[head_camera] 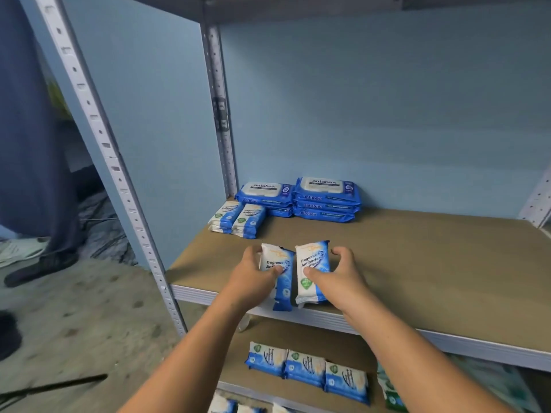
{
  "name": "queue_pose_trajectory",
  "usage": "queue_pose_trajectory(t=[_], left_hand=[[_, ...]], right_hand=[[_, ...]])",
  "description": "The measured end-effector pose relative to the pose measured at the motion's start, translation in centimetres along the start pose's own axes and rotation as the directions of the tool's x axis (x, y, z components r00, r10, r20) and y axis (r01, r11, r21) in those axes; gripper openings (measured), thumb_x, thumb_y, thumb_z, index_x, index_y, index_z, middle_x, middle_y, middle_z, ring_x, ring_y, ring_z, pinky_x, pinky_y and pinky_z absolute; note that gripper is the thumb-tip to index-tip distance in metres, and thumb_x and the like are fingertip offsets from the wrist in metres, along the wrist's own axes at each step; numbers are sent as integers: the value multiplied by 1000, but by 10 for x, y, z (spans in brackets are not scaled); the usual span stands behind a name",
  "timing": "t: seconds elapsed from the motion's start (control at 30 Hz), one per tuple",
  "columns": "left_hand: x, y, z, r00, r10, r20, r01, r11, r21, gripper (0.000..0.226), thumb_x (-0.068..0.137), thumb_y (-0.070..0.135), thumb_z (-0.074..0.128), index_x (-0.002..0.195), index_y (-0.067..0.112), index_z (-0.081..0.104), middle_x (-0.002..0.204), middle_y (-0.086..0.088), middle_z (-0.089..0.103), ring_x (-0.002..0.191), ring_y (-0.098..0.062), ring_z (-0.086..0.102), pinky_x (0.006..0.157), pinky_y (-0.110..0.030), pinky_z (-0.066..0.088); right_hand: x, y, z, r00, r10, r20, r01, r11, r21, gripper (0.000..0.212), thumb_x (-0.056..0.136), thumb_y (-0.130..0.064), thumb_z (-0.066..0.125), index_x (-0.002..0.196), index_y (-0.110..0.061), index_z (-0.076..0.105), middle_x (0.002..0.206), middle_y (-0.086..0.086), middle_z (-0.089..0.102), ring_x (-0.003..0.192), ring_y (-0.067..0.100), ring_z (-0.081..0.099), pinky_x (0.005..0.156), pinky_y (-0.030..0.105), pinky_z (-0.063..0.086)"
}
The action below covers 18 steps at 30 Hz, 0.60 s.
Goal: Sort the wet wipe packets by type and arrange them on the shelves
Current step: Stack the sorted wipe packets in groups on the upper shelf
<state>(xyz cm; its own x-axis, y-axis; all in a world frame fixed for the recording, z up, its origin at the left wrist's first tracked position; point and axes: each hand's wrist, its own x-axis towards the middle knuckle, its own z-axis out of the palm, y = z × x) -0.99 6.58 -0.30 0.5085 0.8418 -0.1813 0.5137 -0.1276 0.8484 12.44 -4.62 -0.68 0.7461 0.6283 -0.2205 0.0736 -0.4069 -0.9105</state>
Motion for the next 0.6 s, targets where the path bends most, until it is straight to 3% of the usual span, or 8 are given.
queue_pose_trajectory(t=[0.1, 0.2, 0.3, 0.43, 0.53, 0.6], left_hand=[[2, 3, 2, 1000, -1, -14, 1, 999, 34, 52, 98, 38, 62, 143, 27, 39, 126, 0, 61, 76, -1, 60, 50, -12, 41], [3, 2, 5, 996, 50, -76, -27, 961, 274, 46, 100, 41, 54, 141, 22, 45, 137, -4, 59, 108, -19, 60, 78, -23, 46], [9, -3, 4, 983, 137, -126, -38, 809, 586, 36, 99, 44, 45, 126, 22, 52, 144, 0, 52, 126, -26, 47, 97, -43, 35], [13, -12, -1, 964, 262, -51, -207, 855, 476, 53, 98, 31, 53, 149, 22, 41, 158, 0, 36, 141, -26, 36, 114, -41, 30], [8, -17, -11, 924, 381, 14, -346, 825, 446, 46, 94, 25, 58, 139, 28, 54, 149, 3, 44, 137, -22, 39, 113, -36, 36], [3, -19, -19, 909, 415, 50, -391, 803, 449, 36, 89, 30, 65, 125, 32, 63, 134, 8, 50, 126, -17, 45, 104, -29, 40]], right_hand=[[5, 1, 1, 1000, 1, 10, 0, 998, -61, 56, 86, -32, 76, 124, -34, 35, 112, -2, 65, 83, 21, 72, 78, 42, 61], [3, 0, 5, 999, -44, -20, 41, 990, -136, 50, 85, -34, 76, 116, -34, 35, 111, -2, 61, 85, 21, 69, 72, 36, 58], [4, 3, 7, 975, -199, -97, 159, 935, -317, 47, 85, -33, 74, 115, -38, 37, 115, -1, 44, 89, 23, 62, 72, 34, 53], [3, 9, 2, 941, -336, -34, 266, 799, -540, 25, 91, -38, 64, 113, -35, 51, 115, -2, 42, 105, 24, 51, 87, 36, 49], [0, 7, -4, 871, -489, 42, 405, 669, -623, 13, 90, -37, 60, 101, -32, 58, 105, -8, 41, 104, 21, 43, 84, 36, 47], [-5, 4, -7, 860, -492, 134, 445, 595, -669, 20, 84, -39, 58, 103, -32, 57, 105, -10, 41, 103, 19, 41, 87, 36, 46]])
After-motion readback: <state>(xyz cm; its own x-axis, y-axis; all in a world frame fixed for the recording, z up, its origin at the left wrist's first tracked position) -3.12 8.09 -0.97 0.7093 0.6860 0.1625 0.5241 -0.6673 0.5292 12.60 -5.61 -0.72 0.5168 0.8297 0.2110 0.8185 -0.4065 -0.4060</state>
